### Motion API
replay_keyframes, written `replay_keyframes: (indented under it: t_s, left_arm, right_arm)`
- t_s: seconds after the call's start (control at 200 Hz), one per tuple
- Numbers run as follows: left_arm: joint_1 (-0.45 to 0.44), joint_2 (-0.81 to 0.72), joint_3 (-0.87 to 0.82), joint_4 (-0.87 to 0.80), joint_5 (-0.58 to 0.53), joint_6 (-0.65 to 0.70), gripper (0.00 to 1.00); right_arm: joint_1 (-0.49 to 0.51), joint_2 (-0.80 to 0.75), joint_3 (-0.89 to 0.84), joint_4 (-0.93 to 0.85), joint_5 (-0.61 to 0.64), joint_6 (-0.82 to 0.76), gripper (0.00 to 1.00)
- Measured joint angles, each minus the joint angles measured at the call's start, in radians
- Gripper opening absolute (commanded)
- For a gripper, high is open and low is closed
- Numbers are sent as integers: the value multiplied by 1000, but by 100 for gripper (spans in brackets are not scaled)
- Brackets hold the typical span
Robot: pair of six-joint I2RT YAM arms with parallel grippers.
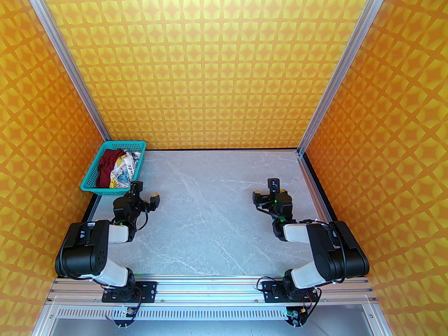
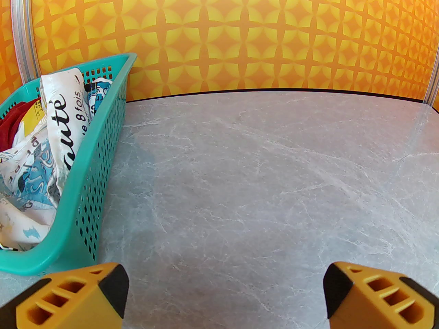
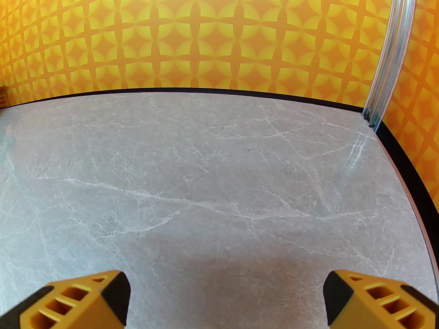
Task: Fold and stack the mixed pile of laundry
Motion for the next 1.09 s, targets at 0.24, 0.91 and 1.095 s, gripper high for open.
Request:
replay_keyframes:
  t_s: [0.24,0.91,1.095]
  left_arm:
    - [0,0,0,0,-1,0,99]
    - [0,0,0,-1,-65,-13,99]
    - [0,0,0,-1,-65,-13,99]
  right_arm:
    - [0,0,0,0,0,0,99]
    - [0,0,0,0,0,0,99]
    - [0,0,0,0,0,0,98]
